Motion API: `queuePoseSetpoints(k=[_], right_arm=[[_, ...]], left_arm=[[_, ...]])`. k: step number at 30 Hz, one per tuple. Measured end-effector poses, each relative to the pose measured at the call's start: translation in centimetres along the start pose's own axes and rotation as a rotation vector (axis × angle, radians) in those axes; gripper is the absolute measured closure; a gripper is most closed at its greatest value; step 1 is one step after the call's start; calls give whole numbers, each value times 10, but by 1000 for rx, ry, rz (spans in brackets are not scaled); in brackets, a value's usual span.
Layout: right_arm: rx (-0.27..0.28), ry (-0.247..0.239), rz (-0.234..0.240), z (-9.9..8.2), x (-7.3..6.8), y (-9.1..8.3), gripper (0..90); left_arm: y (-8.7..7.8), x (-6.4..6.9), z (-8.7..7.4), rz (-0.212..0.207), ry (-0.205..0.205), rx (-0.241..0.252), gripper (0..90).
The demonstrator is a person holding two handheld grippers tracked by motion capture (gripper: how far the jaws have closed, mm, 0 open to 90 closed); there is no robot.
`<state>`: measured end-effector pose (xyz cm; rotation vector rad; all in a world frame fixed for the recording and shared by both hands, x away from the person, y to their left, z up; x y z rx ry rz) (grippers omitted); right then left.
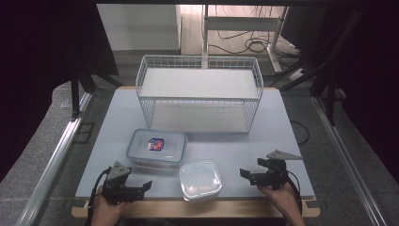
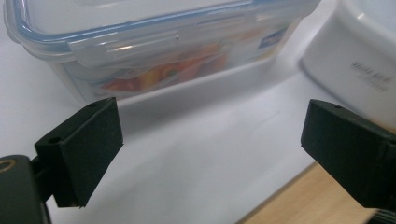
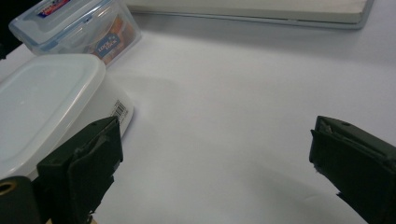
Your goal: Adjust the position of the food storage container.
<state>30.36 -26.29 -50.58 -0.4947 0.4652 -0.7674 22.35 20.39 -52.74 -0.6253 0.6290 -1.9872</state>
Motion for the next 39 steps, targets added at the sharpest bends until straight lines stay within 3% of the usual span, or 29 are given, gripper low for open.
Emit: queuePoseSetpoints(k=[4, 7, 13, 17, 23, 25, 30, 33, 39], right_arm=[[-46, -40, -35, 0, -3, 5, 37], [-65, -43, -49, 2, -5, 5, 57], [-96, -41, -52, 2, -4, 6, 125], [-118, -77, -58, 4, -9, 7, 221], [-123, -143, -6, 12, -22, 4, 442], [-116, -165, 20, 17, -27, 1, 552], [-120, -278, 43, 23, -38, -1, 791], [-116, -280, 73, 27, -42, 0, 856], [-125, -303, 109, 39, -62, 9, 894]], left_arm=[[0, 2, 0, 31, 48, 37, 68], [-2, 2, 0, 47, 89, 80, 50], [0, 3, 0, 36, 110, 81, 46], [-1, 2, 0, 27, 104, 91, 47], [0, 2, 0, 25, 100, 85, 50], [0, 2, 0, 27, 104, 80, 52], [2, 5, 0, 34, 119, 62, 50], [2, 5, 0, 36, 121, 62, 50], [1, 6, 0, 35, 123, 67, 49]])
Point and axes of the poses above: each handheld gripper's, and its own axes: y roughly forward along the jaws, z roughly out of its top, x roughly to its right, the point moved 1 cm from there along y, roughly forward along the jaws, and after that the axes turned 3 degrees about -y, right-handed, at the moved point
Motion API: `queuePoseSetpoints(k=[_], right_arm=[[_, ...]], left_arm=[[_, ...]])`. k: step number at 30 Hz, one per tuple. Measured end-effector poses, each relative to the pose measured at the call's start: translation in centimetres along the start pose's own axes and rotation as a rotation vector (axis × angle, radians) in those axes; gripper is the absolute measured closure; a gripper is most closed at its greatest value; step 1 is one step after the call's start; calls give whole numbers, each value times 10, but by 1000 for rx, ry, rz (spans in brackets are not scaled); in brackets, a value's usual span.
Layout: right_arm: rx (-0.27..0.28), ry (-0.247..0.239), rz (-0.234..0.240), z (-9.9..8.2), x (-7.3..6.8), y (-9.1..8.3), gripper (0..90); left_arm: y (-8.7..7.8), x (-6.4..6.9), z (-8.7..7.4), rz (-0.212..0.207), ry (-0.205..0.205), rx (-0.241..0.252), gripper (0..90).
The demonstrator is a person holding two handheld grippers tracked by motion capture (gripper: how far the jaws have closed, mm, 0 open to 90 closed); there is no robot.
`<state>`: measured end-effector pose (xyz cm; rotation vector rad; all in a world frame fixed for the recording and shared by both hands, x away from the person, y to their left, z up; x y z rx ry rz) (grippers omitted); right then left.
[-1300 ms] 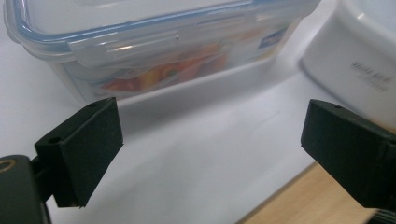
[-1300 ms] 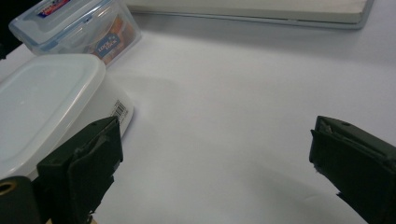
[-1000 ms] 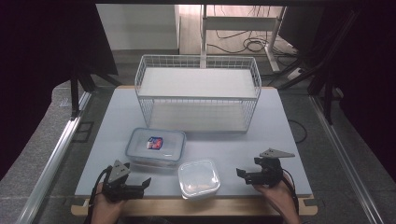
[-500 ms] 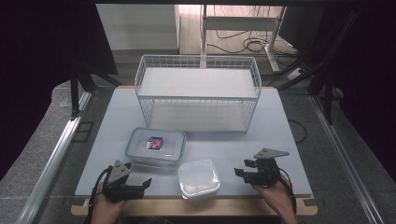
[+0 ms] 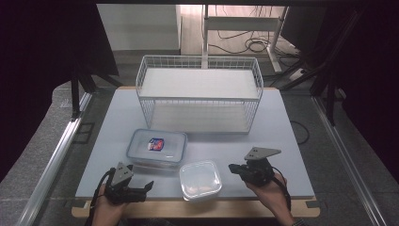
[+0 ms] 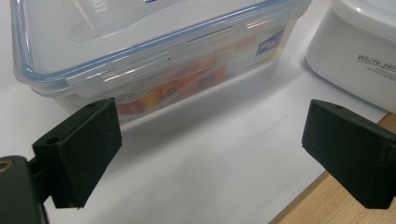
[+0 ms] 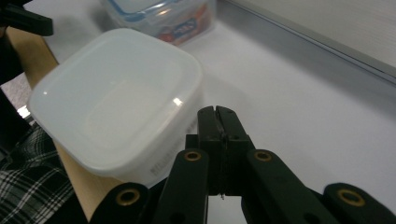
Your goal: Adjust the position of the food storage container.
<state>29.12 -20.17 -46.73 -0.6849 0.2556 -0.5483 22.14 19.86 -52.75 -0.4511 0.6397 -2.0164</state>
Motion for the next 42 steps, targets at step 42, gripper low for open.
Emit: queuePoseSetpoints(k=[42], right_arm=[[-141, -252, 167, 45, -97, 83, 895]], left_arm=[[0, -2, -1, 7, -20, 2, 48]])
Point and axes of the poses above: each handheld gripper's, and its own axes: y roughly forward along the jaws, z roughly out of its top, x roughly to its right, the point moved 1 cm from there along y, roughly forward along the jaws, and after that the axes turned 3 degrees about -y, right-handed, at the moved point
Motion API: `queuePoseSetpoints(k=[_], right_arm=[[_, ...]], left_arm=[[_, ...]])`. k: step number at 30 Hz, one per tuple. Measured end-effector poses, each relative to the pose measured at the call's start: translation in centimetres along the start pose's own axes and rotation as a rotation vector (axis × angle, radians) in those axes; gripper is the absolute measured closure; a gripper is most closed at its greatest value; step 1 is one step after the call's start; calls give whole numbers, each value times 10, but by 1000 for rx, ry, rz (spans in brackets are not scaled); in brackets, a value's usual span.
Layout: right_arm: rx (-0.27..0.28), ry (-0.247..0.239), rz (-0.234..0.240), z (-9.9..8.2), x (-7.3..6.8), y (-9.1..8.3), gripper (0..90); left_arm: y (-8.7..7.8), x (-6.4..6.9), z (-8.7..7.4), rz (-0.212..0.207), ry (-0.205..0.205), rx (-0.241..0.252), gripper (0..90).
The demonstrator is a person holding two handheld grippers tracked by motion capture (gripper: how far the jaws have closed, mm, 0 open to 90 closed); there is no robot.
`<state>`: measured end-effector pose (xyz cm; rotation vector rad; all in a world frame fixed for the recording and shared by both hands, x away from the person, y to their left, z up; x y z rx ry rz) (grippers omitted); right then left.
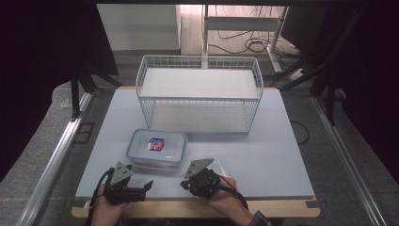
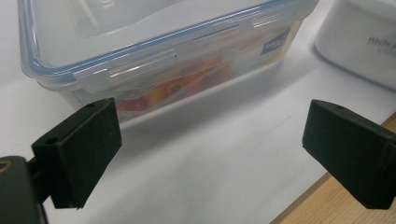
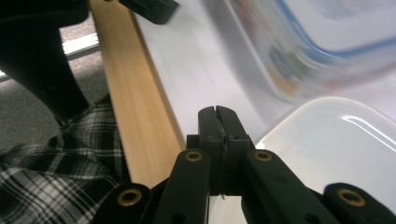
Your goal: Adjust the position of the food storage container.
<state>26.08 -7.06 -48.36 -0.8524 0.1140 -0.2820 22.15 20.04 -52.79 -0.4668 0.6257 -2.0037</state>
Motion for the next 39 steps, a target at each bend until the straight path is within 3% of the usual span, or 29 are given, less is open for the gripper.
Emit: queuePoseSetpoints(k=[6, 17, 26, 39], right_arm=[[0, 35, -39, -14, 15, -13, 895], [-14, 105, -107, -37, 38, -30, 895], [7, 183, -156, -50, 62, -43, 894], [22, 181, -165, -24, 84, -21, 894]], left_arm=[[-1, -2, 0, -6, -14, 7, 48], [-1, -2, 0, -8, -7, 3, 48], [-1, -1, 0, -8, 1, -4, 49], [0, -1, 0, -10, -6, -3, 54]])
Point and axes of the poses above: each handheld gripper's, and its own axes: y roughly forward along the jaws, z roughly out of its top, x roughly to its right, the point moved 1 cm from there along y, roughly forward along the jaws, and after that the axes turned 3 degrees about -y, right-handed, at the moved point
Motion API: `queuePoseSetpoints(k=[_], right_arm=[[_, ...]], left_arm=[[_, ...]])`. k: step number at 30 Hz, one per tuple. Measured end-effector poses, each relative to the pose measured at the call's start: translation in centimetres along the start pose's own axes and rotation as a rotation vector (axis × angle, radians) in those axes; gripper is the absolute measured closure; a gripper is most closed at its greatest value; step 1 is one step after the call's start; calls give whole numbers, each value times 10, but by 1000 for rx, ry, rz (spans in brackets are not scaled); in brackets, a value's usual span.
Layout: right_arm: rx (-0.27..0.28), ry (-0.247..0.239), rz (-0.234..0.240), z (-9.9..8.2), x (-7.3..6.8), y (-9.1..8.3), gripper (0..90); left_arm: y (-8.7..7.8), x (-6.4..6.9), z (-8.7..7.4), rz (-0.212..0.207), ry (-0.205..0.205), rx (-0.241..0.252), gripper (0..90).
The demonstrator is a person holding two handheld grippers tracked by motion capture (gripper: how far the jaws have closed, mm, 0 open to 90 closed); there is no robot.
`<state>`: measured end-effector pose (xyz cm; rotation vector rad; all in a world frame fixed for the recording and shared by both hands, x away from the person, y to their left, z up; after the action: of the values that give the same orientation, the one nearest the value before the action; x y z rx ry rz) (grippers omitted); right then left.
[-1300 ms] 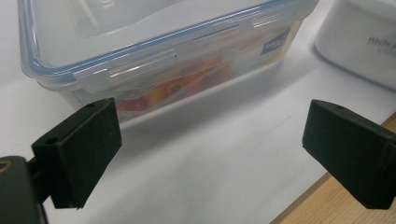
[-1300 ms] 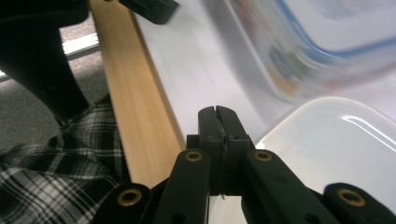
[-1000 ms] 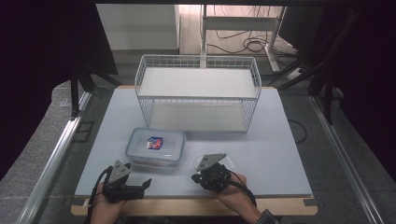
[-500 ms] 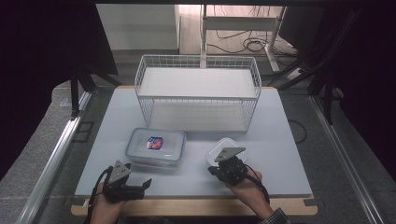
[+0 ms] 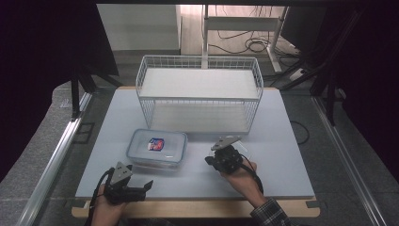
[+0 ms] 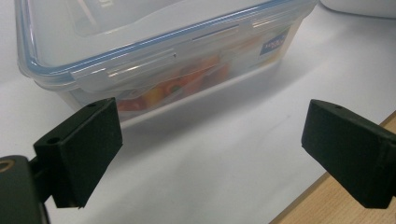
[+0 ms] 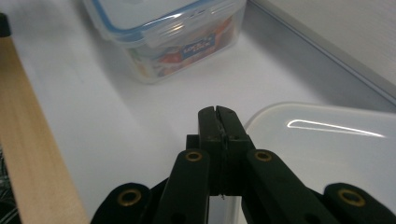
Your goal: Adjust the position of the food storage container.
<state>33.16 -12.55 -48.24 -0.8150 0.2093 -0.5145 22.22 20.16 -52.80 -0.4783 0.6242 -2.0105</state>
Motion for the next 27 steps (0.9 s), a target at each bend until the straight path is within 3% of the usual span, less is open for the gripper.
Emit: queuePoseSetpoints(k=[8, 27], right_arm=[[-17, 15, -62, 6, 18, 5, 894], [-25, 126, -198, -1, 78, -5, 894]], left_arm=[[0, 0, 0, -1, 2, -2, 55], [1, 0, 0, -3, 7, -7, 59]])
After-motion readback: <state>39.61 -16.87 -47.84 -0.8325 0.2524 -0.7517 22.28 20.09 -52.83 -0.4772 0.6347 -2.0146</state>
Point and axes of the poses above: each handheld gripper's, and its own axes: y roughly forward along the jaws, z roughly out of its top, x roughly to its right, the point moved 1 cm from there along y, roughly forward along the jaws, and after that the axes turned 3 degrees about -y, right-handed, at the moved point
